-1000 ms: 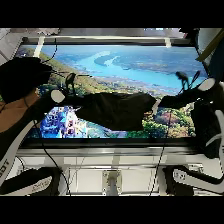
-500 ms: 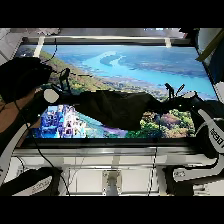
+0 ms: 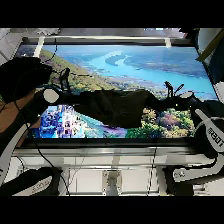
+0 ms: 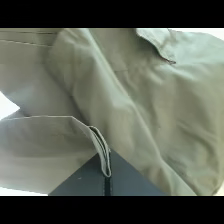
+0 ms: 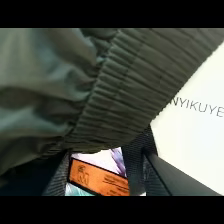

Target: Fold the clothes and pants, and hang the long-sleeved shirts on hangers.

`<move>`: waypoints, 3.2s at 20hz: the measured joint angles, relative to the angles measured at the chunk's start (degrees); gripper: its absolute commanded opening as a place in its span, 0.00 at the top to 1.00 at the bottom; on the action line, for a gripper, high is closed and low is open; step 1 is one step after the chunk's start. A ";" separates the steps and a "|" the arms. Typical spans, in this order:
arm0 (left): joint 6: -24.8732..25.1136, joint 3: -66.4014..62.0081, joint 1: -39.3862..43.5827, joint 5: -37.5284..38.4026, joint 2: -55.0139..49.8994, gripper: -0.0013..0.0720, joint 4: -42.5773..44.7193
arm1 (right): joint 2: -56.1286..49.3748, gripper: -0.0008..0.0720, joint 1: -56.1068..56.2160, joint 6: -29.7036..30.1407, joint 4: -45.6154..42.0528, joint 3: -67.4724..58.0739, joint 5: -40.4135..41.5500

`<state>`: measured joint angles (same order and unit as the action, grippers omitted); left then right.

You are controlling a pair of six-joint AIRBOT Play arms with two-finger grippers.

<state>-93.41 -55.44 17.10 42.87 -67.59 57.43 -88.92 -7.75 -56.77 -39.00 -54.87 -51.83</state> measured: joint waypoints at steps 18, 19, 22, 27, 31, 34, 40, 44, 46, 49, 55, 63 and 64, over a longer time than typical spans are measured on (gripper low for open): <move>0.00 -4.28 -7.15 5.33 7.76 0.97 5.18 | 6.64 0.34 3.04 -3.54 -10.19 -16.52 -13.64; -0.04 -4.52 -7.39 5.62 8.00 0.97 5.49 | 6.91 0.38 3.08 -4.39 -11.67 -15.76 -17.77; -0.04 -4.90 -7.69 6.03 8.31 0.97 6.21 | 7.28 0.37 3.82 -5.55 -13.09 -10.86 -23.69; -0.04 -5.09 -7.85 6.23 8.44 0.97 6.97 | 6.88 0.31 7.15 -5.62 -11.28 -2.34 -13.53; -0.02 -5.09 -7.91 6.23 8.44 0.97 7.21 | 4.24 0.22 6.34 -5.62 -6.51 -0.68 -2.14; 0.00 -5.09 -7.91 6.23 8.44 0.97 7.26 | 2.69 0.22 3.08 -5.73 -2.16 -0.35 3.52; 0.02 -5.09 -7.91 6.25 8.44 0.97 7.28 | -3.17 0.22 -0.26 -1.97 8.92 -1.81 6.45; 0.02 -5.09 -7.91 6.25 8.44 0.97 7.30 | -9.11 0.23 1.01 1.88 17.53 -6.54 4.68; 0.02 -5.09 -7.91 6.27 8.44 0.97 7.30 | -11.06 0.23 2.08 2.64 19.37 -8.70 4.09; 0.02 -5.09 -7.91 6.29 8.44 0.97 7.30 | -12.50 0.21 3.52 3.34 21.59 -10.62 3.15; 0.00 -5.09 -7.91 6.32 8.44 0.97 7.30 | -13.99 0.19 5.60 3.87 24.79 -11.61 0.31; -0.02 -5.09 -7.91 6.47 8.44 0.97 7.28 | -17.31 0.90 8.20 3.91 31.41 -11.72 2.08; -0.02 -5.09 -7.91 6.47 8.44 0.97 7.28 | -17.42 0.95 8.50 3.91 31.74 -11.72 2.71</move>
<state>-93.43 -60.53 9.19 49.34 -59.16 64.71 -106.34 0.75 -52.86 -7.27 -66.59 -49.12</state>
